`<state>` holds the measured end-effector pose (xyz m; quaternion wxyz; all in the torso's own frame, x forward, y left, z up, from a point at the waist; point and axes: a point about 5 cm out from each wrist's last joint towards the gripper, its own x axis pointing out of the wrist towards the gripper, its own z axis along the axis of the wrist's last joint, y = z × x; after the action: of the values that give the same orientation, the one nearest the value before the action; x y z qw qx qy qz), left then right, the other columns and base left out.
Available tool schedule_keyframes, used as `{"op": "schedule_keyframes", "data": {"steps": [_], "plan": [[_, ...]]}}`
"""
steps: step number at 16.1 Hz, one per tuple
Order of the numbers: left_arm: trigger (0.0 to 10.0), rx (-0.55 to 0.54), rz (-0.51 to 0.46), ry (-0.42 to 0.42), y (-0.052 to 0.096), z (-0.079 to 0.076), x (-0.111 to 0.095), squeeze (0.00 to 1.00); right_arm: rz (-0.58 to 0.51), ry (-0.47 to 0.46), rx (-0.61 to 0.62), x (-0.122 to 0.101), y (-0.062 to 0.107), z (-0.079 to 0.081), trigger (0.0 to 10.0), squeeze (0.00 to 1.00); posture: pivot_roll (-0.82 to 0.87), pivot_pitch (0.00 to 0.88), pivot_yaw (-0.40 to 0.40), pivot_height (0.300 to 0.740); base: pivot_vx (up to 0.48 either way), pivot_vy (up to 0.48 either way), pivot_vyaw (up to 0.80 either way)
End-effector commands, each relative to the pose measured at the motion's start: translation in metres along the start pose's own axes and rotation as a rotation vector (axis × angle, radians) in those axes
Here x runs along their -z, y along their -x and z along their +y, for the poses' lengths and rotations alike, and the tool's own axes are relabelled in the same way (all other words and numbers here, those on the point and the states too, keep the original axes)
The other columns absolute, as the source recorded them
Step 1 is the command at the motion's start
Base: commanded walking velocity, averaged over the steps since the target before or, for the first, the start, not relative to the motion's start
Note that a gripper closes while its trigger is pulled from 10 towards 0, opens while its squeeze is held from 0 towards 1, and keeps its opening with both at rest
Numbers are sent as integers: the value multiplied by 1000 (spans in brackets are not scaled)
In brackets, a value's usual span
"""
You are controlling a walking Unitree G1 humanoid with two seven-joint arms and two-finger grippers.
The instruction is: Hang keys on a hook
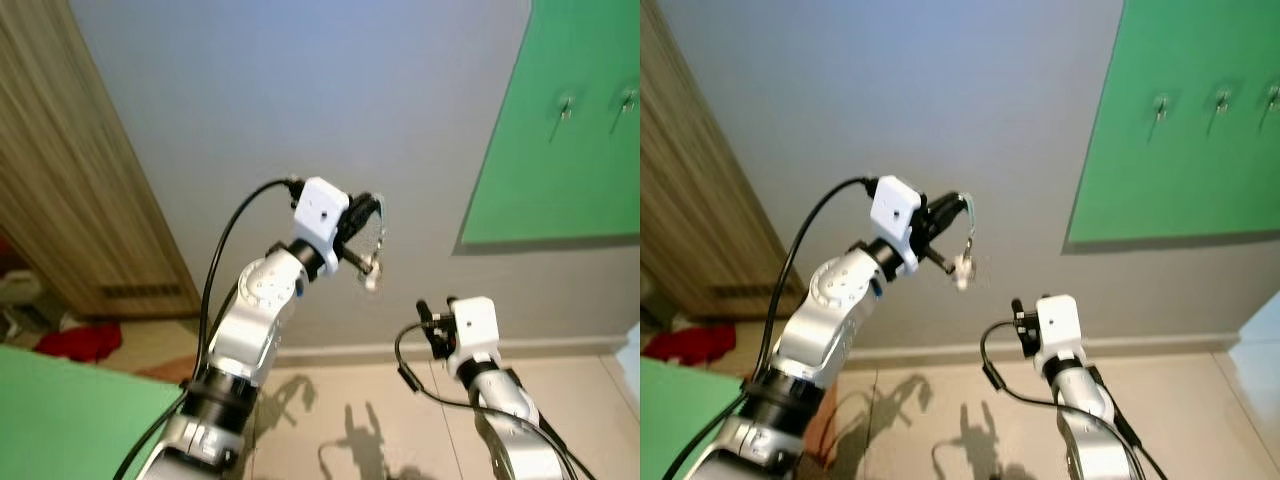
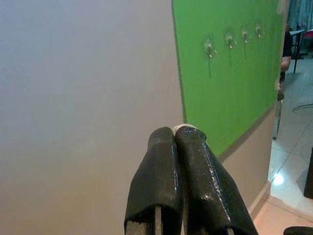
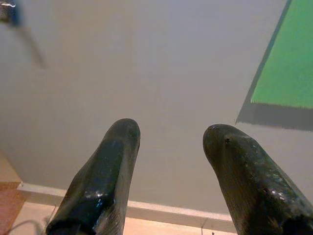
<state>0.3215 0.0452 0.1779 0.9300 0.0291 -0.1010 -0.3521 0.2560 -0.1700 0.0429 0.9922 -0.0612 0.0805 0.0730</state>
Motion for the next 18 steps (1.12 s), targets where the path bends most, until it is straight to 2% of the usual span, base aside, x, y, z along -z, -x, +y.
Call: {"op": "schedule_keyframes", "data": {"steps": [1,6,11,12,15,18], "plan": [[0,-14,-10,-4,0,3,-2,0,-15,-4,-3,-4,-1,0,10000,0,-88,0,57,740,0,0,0],[0,-44,3,2,1,7,1,0,0,1,25,-1,0,-3,10000,0,-90,0,59,740,0,0,0],[0,-59,3,-22,0,8,1,0,11,-1,39,1,-2,-5,10000,0,-89,0,60,740,0,-423,0],[0,-45,13,1,0,6,2,0,13,1,38,2,-2,-4,10000,0,-88,0,61,740,0,-420,0],[0,-56,-4,1,-4,5,-3,0,19,6,38,4,-1,-4,10000,0,-89,0,62,740,0,-425,0],[0,-76,21,-22,-3,8,3,0,16,10,34,3,-1,-4,10000,0,-90,0,63,740,271,-393,0]]}}
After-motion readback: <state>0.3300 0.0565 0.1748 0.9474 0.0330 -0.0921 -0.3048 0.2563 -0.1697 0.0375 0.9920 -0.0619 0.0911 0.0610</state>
